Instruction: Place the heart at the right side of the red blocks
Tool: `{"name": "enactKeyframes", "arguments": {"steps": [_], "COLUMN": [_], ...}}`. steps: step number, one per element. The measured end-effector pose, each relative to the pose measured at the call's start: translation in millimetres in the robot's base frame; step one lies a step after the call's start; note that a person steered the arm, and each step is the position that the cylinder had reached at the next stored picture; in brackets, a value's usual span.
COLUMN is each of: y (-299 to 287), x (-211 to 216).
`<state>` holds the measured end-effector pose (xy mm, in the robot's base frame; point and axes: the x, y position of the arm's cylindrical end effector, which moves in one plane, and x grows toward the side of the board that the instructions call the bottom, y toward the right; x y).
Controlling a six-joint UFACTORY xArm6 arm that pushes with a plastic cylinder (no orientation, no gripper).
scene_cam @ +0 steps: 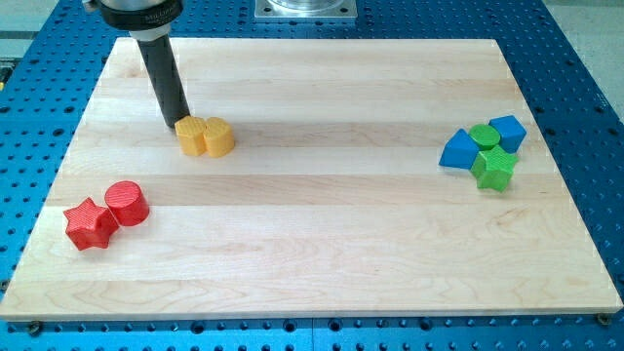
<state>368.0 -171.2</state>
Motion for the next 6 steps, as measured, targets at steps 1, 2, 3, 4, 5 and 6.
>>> {"name": "enactKeyframes", "arguments": {"steps": [1, 2, 3, 4, 5, 6], "y": [0, 0, 35, 88, 59, 19], "x": [0, -1, -19, -4, 35, 71]}}
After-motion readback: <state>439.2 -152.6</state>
